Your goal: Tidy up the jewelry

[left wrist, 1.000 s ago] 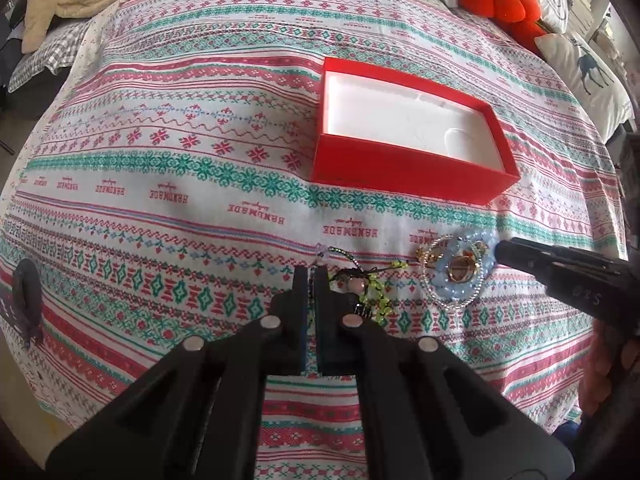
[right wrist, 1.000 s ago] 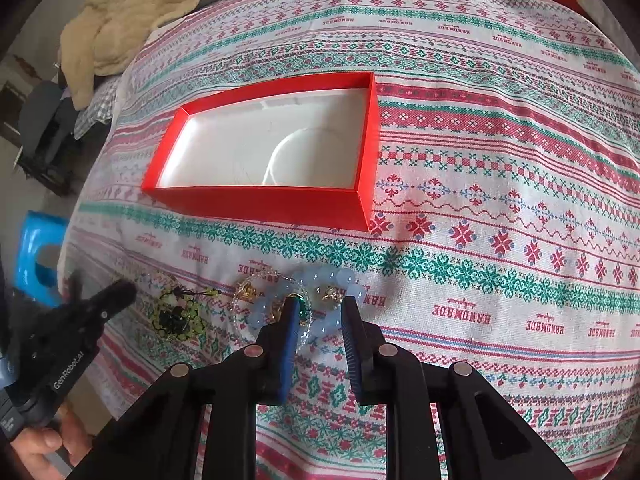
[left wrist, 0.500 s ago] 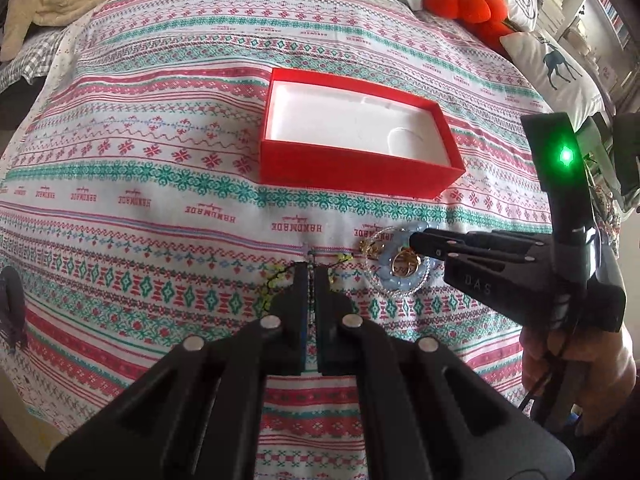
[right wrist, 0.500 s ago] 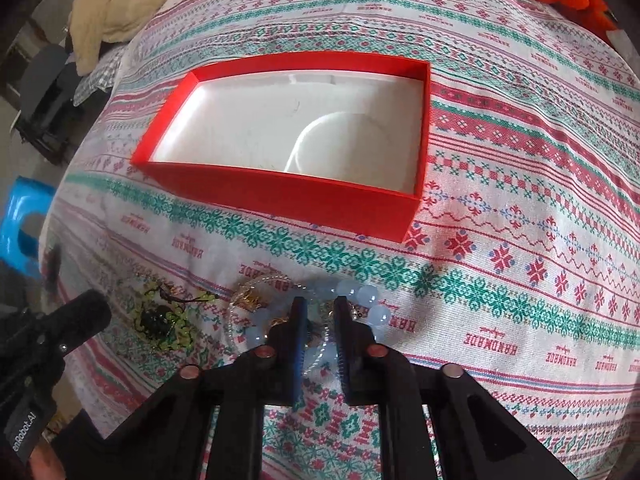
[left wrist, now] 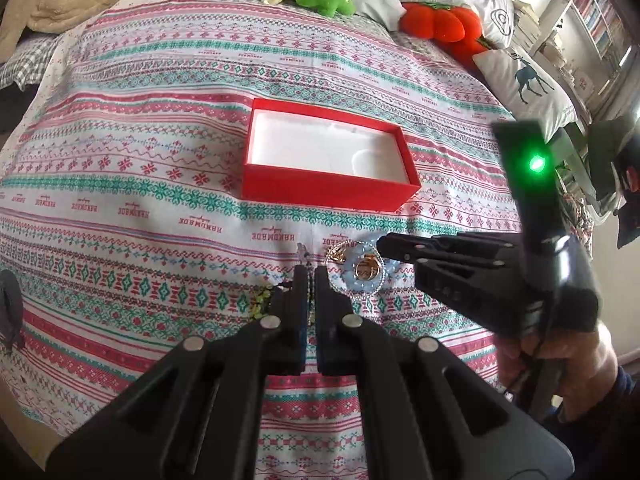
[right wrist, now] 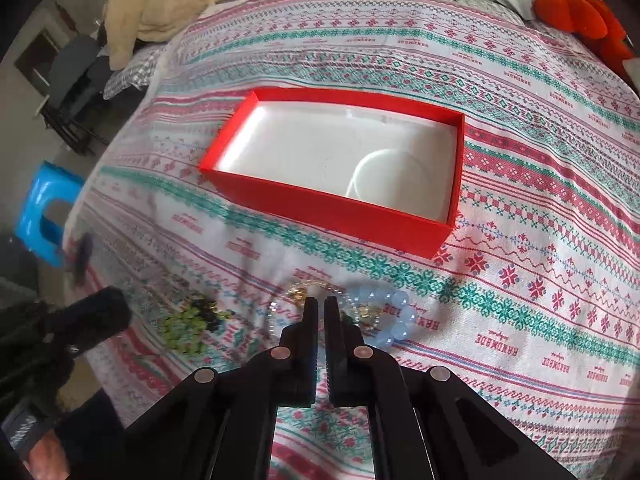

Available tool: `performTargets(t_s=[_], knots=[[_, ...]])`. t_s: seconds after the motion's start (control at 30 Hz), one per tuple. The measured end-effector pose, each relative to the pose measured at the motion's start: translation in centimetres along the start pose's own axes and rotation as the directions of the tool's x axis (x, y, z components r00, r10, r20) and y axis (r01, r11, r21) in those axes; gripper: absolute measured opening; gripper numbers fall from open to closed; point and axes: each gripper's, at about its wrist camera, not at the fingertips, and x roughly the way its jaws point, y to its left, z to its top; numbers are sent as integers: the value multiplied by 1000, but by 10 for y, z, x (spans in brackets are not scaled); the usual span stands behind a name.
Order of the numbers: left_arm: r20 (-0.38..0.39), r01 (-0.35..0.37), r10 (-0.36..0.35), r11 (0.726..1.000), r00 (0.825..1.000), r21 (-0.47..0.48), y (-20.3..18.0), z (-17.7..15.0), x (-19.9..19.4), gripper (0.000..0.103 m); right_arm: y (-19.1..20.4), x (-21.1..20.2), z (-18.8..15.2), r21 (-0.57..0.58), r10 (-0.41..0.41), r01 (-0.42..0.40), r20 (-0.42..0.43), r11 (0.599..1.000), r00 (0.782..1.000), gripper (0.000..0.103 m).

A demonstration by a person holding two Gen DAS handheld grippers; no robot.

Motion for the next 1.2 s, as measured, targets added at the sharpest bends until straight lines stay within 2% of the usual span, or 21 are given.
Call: performTargets(t_s=[0.1,0.17,0.2,0.23,0.3,0.37,0.6,0.67,0.7,0.73,0.83,0.9,0.97,1.0,1.07,1.13,1.2], knots=[[0,27,-27,999,1000,-17,1,1,-1,4,-5,12,-1,15,-4,4,-31,1000,1000,19],[11,20,-20,1000,1000,-1,-2,1,-4,4,-3,8,0,45,44,-42,-34,998,998,21],[14,17,-17,1000,1000,5,-3,0,-4,4,-3,5,-1,64,82,-80,-29,995,996,28],[12,16,-16,1000,1000,4,-2,0,-4,4,-4,3,-1,89,125,-122,-26,989,992,42],[2,18,-18,1000,1000,-8,0,0,-1,4,-5,-2,-4,164,226,-220,-17,962,974,56],[1,14,-14,1000,1000,-14,0,1,1,4,-1,0,-7,208,303,-292,-22,934,953,56],[13,55,-54,996,998,-67,10,1,-1,4,24,21,-17,243,346,-314,-102,918,933,56],[6,91,-91,991,996,-100,14,1,0,4,26,25,-17,266,360,-325,-94,908,928,46],[1,102,-102,988,995,-115,16,1,1,4,26,25,-16,266,363,-330,-86,906,928,32],[-1,119,-120,984,993,-129,17,1,2,4,26,25,-17,264,360,-329,-80,907,930,25],[-9,178,-183,964,983,-197,23,-1,6,4,31,26,-14,285,394,-362,-63,888,917,13],[-6,188,-194,959,981,-213,24,-2,6,4,33,25,-14,288,401,-370,-55,883,914,13],[-3,172,-176,965,984,-198,21,-3,5,4,33,26,-12,304,405,-376,-38,876,914,14],[-2,168,-172,966,985,-195,21,-3,4,4,32,27,-13,325,409,-378,-30,867,912,17],[-3,160,-164,967,987,-200,23,-4,5,4,26,32,-16,361,443,-400,-40,842,896,26],[-5,146,-150,969,989,-201,26,-5,6,4,27,36,-18,362,459,-410,-60,837,886,39],[-10,133,-138,970,990,-204,29,-5,7,4,28,36,-20,362,447,-401,-50,842,893,39]])
